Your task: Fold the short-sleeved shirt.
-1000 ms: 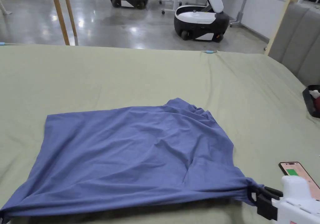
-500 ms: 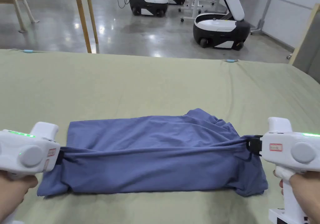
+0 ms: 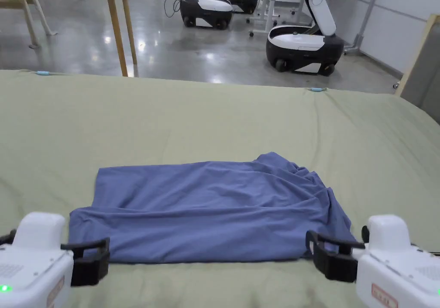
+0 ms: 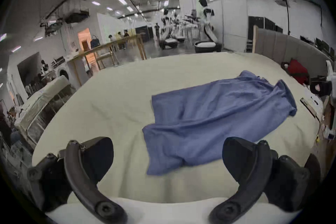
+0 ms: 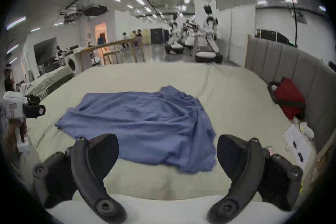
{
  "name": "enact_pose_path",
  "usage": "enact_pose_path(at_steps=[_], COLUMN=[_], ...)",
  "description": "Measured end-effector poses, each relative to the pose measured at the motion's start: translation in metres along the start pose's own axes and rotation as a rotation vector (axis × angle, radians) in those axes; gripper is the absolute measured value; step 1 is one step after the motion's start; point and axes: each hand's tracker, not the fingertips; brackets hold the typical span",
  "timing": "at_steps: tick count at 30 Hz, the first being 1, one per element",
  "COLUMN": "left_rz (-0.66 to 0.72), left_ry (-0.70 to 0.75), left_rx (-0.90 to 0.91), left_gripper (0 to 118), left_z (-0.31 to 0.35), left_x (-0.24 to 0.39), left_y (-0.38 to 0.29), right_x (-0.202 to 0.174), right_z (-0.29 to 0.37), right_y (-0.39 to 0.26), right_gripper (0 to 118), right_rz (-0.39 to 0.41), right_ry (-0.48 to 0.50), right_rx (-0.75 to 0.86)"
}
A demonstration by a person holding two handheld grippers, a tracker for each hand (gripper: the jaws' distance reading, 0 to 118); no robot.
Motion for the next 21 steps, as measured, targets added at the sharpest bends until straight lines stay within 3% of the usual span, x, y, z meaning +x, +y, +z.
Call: enact_pose_path(at_steps=[1,2,3,4,7,11,15,16,17,18,21], left_rz=[0.008,0.024,0.025,0.014,0.078,0.103,0.090,0.071,0.100,0.099,0.089], left_ry=[-0.012,-0.004,-0.001,0.018,-0.031,-0.001,0.055,0.074,0.074,0.067,0.072], left_rx=[-0.007,0.001,-0.007,-0.147,-0.138,-0.159,-0.127,-0.178,-0.201,-0.171,-0.211], left_gripper=[112,87,38,0,0,0,14,35,89,115,115], left_z=[0.010,0.017,0.017,0.018,0.003,-0.036,-0.018,-0.028,-0.044,-0.051,-0.082], left_x=[0.002,0.006,0.008,0.008,-0.011,-0.043,-0.025,-0.023,-0.039,-0.041,-0.047], left_y=[-0.012,-0.025,-0.035,-0.050,-0.060,-0.085,-0.042,-0.037,-0.035,-0.028,-0.015], right_x=[-0.007,-0.015,-0.023,-0.028,-0.033,-0.036,-0.028,-0.026,-0.023,-0.019,-0.008], right_z=[0.006,0.011,0.013,0.014,0.024,0.026,0.024,0.022,0.020,0.019,0.014], right_y=[-0.009,-0.018,-0.025,-0.029,-0.037,-0.040,-0.042,-0.043,-0.043,-0.044,-0.042], right_gripper=[99,67,28,2,2,2,2,2,2,2,2], right_rz=[-0.009,-0.011,-0.007,0.005,-0.045,-0.009,-0.033,-0.034,-0.035,-0.036,-0.039], right_ry=[0.010,0.009,-0.002,-0.027,0.043,0.031,0.026,0.017,0.010,0.004,-0.025], right_rx=[0.014,0.017,0.011,0.013,0.001,-0.006,-0.025,-0.032,-0.036,-0.042,-0.065])
